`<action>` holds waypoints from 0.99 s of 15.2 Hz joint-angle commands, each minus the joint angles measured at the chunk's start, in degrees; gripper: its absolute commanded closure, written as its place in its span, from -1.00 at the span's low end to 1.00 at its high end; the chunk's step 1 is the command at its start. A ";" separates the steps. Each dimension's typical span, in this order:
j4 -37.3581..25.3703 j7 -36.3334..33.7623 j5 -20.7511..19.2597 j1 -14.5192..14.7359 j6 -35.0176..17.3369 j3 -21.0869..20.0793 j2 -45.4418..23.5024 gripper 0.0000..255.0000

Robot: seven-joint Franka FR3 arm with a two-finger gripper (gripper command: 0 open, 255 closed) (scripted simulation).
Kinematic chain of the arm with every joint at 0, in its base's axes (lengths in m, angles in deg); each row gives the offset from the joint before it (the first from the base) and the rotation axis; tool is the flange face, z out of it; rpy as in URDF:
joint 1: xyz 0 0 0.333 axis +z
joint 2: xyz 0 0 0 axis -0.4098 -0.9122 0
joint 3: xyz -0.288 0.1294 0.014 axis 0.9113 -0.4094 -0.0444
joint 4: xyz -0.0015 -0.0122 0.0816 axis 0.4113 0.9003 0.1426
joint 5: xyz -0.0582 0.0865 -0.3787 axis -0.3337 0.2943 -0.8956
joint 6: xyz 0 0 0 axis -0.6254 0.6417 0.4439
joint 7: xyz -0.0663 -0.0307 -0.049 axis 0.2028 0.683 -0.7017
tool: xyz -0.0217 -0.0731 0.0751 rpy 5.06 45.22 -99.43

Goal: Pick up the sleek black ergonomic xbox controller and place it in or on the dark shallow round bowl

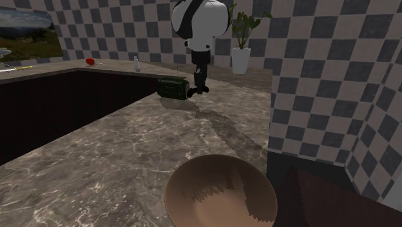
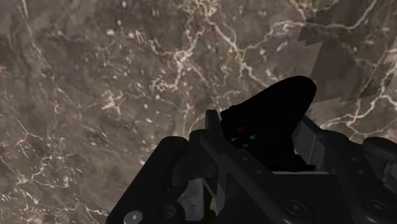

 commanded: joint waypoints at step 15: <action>5.83 -2.43 -2.59 2.68 4.35 0.75 10.31 1.00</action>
